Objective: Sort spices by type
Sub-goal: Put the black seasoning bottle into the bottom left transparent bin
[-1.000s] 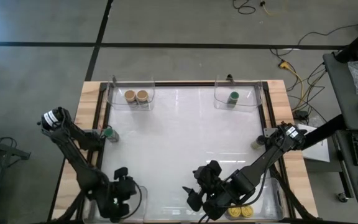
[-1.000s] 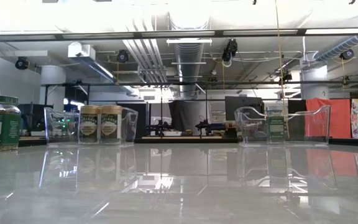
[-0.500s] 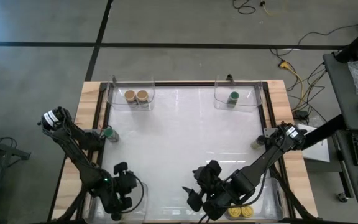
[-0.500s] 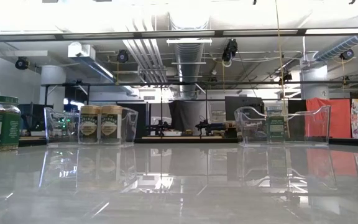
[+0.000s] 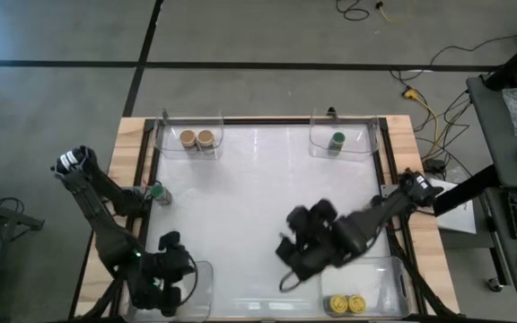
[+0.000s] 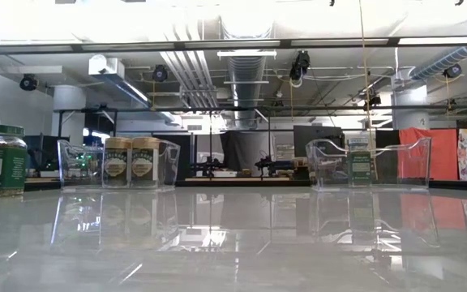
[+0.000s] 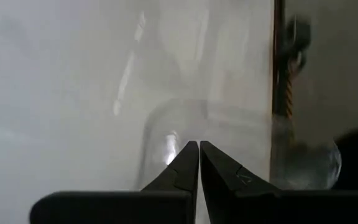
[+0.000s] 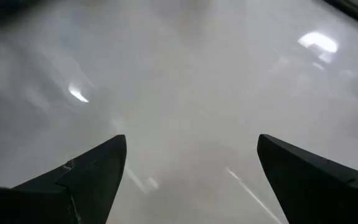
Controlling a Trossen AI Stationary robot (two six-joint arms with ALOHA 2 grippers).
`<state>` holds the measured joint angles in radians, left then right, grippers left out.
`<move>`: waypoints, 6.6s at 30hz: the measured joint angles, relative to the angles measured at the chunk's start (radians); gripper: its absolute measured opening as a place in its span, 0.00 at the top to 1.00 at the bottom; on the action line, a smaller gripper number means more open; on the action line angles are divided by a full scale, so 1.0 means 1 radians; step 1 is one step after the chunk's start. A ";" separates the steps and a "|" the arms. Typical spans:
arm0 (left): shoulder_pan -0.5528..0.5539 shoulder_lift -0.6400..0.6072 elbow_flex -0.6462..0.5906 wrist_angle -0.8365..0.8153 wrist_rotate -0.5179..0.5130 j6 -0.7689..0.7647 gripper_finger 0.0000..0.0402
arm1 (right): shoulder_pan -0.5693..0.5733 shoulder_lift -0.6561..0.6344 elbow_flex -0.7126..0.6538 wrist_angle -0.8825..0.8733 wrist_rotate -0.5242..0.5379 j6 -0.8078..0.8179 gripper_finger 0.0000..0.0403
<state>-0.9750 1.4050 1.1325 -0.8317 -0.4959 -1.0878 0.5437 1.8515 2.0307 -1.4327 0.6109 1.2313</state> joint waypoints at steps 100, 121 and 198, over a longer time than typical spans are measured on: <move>0.957 -0.132 -0.041 0.539 0.504 0.804 0.46 | -0.675 -0.454 -1.205 -0.065 -0.833 -0.615 0.37; 0.958 -0.408 -0.042 0.236 0.323 0.859 0.46 | -0.593 -0.387 -0.863 -0.129 -0.857 -0.482 0.50; 0.959 -0.611 -0.146 0.257 0.165 0.956 0.46 | -0.360 0.304 -0.088 0.116 -0.140 -2.247 0.36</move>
<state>-0.0162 0.7940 0.9867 -0.5747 -0.3310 -0.1320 0.1839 2.1553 1.9430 -1.3171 0.4708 -1.0161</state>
